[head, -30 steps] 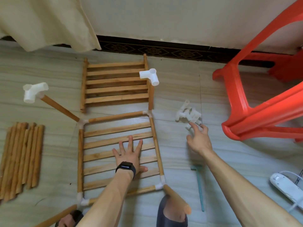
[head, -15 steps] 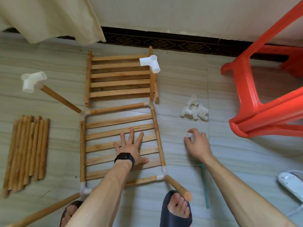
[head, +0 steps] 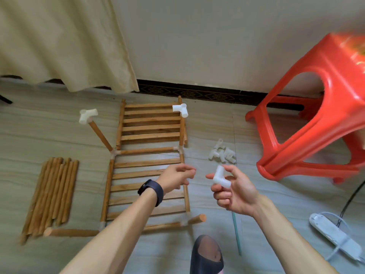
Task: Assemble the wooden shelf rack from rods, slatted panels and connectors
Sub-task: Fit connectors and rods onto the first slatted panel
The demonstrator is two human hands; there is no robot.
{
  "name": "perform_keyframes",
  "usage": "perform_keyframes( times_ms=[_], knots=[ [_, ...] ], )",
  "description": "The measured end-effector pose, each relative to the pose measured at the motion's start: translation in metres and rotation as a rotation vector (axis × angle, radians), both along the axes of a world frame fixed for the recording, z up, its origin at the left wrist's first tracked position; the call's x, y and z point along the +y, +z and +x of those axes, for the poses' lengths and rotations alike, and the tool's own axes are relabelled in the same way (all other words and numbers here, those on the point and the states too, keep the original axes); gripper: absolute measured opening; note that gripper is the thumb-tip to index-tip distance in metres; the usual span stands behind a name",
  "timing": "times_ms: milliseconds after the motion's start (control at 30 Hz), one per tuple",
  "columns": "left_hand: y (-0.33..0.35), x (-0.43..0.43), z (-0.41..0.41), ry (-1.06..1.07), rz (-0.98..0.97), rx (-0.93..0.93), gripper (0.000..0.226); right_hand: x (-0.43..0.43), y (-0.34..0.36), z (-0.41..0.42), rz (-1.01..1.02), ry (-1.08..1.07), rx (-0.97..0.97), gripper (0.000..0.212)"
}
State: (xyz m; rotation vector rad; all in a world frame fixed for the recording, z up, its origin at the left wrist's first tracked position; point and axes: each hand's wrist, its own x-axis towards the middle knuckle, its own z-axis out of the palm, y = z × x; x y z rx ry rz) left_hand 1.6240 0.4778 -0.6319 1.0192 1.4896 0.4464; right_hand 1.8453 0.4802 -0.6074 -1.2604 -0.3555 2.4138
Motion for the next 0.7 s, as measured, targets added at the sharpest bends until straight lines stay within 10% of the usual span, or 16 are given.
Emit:
perform_keyframes(
  times_ms=[700],
  knots=[
    [0.12,-0.06,-0.003,0.134,0.197,-0.134,0.034,-0.044,0.102,-0.031,0.521,0.116,-0.295,0.034]
  ],
)
